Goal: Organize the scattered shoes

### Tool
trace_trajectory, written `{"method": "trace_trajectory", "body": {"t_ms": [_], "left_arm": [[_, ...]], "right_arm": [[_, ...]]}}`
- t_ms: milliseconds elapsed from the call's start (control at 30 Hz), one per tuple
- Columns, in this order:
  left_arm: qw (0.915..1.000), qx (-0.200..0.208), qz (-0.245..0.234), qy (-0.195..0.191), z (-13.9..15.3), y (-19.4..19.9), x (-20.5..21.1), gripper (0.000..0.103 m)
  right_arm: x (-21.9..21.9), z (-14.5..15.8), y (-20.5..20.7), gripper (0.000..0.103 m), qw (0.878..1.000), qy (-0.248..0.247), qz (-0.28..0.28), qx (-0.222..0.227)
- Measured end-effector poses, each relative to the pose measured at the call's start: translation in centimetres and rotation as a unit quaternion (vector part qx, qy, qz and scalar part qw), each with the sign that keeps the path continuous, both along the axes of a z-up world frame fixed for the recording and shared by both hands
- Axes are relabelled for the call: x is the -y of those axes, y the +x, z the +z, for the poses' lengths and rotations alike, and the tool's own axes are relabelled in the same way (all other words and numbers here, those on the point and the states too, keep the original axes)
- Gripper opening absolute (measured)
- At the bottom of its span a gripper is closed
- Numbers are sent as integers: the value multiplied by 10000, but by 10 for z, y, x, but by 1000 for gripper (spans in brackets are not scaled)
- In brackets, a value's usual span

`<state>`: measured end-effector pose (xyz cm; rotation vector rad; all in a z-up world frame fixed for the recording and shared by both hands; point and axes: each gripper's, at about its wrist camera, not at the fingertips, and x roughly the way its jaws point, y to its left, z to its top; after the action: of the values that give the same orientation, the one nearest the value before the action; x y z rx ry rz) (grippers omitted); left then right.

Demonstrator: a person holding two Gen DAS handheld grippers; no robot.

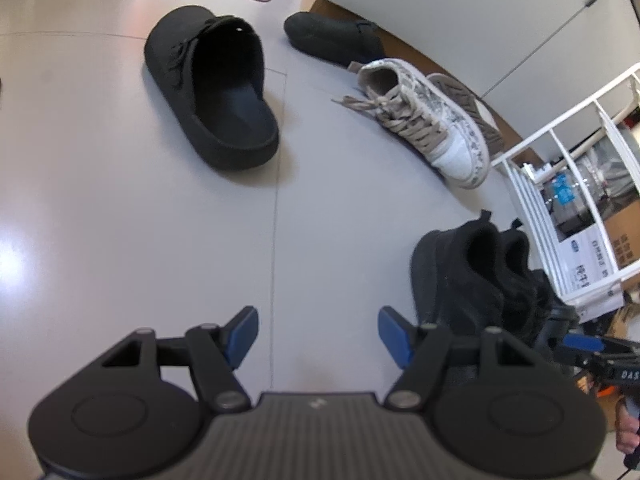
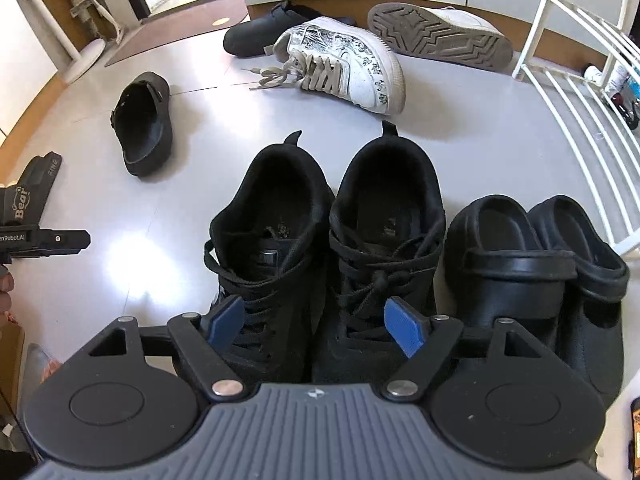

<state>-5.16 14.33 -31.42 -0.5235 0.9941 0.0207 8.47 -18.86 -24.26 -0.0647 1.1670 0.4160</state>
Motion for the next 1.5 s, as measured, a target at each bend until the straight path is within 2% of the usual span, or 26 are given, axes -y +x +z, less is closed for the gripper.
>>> {"method": "trace_trajectory", "body": {"t_ms": [100, 200, 333, 400, 500, 633, 700, 867, 967, 1100, 1200, 1300, 1500], "left_arm": [[9999, -18, 34, 130, 2, 6, -4, 69], [9994, 0, 1, 348, 8, 14, -8, 69], [9963, 31, -178, 843, 23, 27, -15, 69], [9925, 30, -168, 1210, 32, 44, -24, 69], [9907, 82, -110, 1353, 38, 63, -34, 69], [9896, 150, 238, 1409, 41, 93, -53, 69], [9890, 140, 327, 1437, 42, 104, -60, 69], [9823, -200, 154, 1855, 49, 133, -78, 69], [9822, -285, 166, 1849, 52, 143, -84, 69], [9804, -202, 199, 1950, 49, 155, -91, 66], [9778, -309, 272, 2053, 36, 175, -101, 65], [9780, -495, 456, 1973, 23, 187, -111, 63], [9783, -562, 793, 1829, 6, 190, -126, 62]], "right_arm": [[5, -3, 1, 81, 9999, 87, 58, -94], [12, -3, 3, 81, 9998, 174, 66, 21], [20, -7, 5, 81, 9984, 549, -141, 89], [22, -9, 4, 81, 9973, 670, -183, 219], [22, -9, -1, 81, 9953, 758, -300, 532], [20, -1, -6, 81, 9936, 575, -188, 956], [21, 4, -9, 81, 9903, 550, -317, 1234], [23, 4, -2, 81, 9908, 824, -318, 1023], [23, 7, -1, 80, 9904, 917, -128, 1022], [26, 9, -2, 71, 9882, 1179, -126, 970], [27, 7, -3, 65, 9883, 1253, -163, 858], [27, 4, -5, 63, 9890, 1258, -143, 762], [20, -2, -6, 63, 9910, 1169, -83, 653]]}}
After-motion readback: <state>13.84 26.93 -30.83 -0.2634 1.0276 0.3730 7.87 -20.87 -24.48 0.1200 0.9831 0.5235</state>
